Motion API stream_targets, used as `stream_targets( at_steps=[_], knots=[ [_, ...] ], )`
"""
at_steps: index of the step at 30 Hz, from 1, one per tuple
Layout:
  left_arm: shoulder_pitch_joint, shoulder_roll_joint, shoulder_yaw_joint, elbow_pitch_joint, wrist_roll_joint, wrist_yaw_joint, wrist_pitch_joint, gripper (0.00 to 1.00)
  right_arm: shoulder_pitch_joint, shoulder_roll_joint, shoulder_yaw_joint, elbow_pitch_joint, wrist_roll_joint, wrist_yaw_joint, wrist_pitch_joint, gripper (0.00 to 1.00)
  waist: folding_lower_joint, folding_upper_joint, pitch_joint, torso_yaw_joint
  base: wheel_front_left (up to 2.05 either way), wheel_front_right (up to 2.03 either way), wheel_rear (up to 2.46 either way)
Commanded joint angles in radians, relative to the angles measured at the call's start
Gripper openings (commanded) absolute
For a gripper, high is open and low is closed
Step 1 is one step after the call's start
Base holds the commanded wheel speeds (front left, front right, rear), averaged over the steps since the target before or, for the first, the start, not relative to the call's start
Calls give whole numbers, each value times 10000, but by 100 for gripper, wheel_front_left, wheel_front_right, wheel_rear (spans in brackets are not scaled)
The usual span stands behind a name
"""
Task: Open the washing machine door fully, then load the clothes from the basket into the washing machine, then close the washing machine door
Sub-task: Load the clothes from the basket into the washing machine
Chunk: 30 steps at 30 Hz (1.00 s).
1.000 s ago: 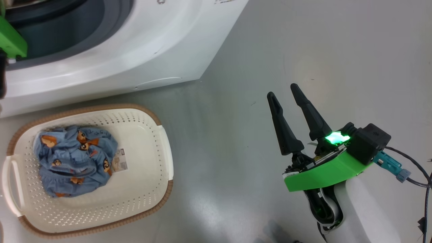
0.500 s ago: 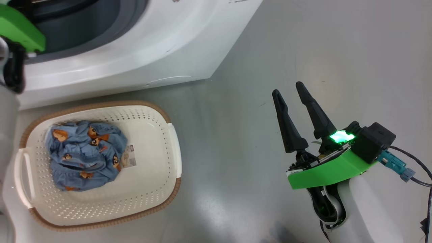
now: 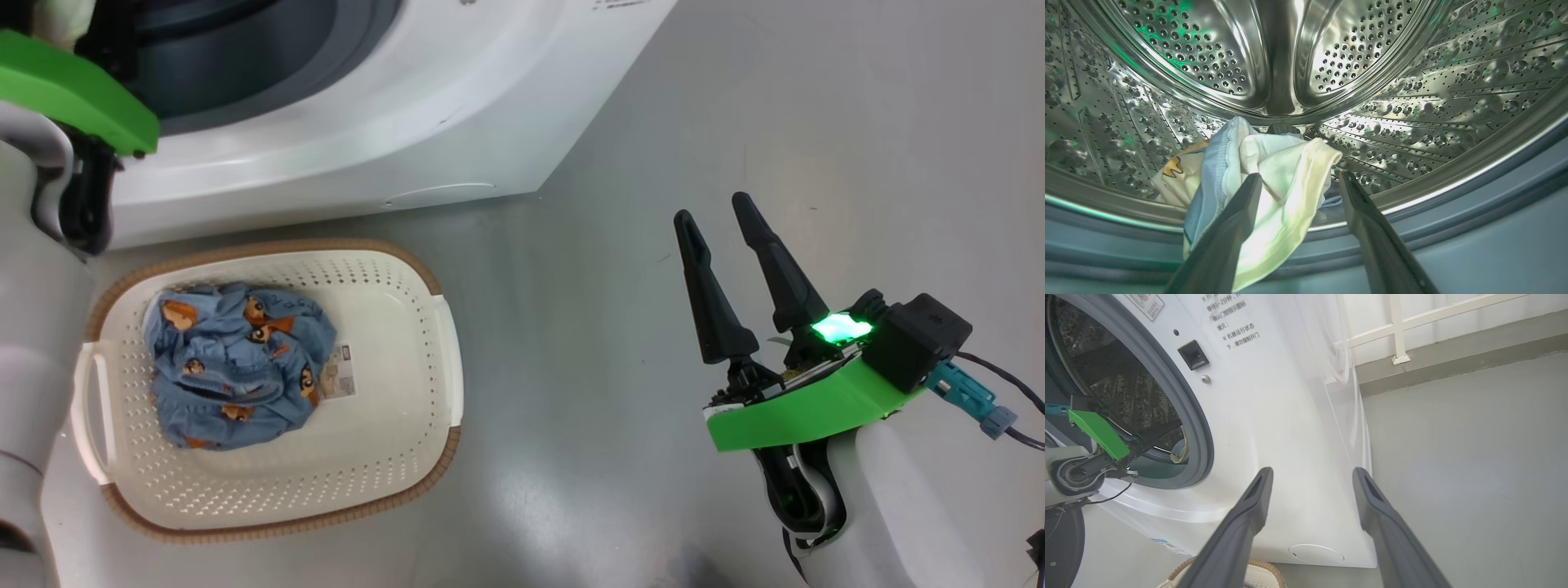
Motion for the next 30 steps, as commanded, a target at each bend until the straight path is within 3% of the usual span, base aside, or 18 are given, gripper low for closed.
stream_targets(
  at_steps=[1, 14, 30],
  knots=[
    [139, 357, 308, -299, 56, -31, -77, 100, 89, 86, 182, -254, -133, 16, -48, 100, 0, 0, -4, 62, 0, 0, 0],
    [1388, 55, 1791, -1757, 1220, -31, -79, 100, 164, 86, -59, -203, -259, 16, -48, 100, 0, 0, -163, 383, 0, 0, 0],
    [3895, -753, 3610, -3811, 3045, -31, -79, 100, 560, 81, -379, 10, -584, 16, -48, 100, 0, 0, -980, 856, 0, 0, 0]
  ],
)
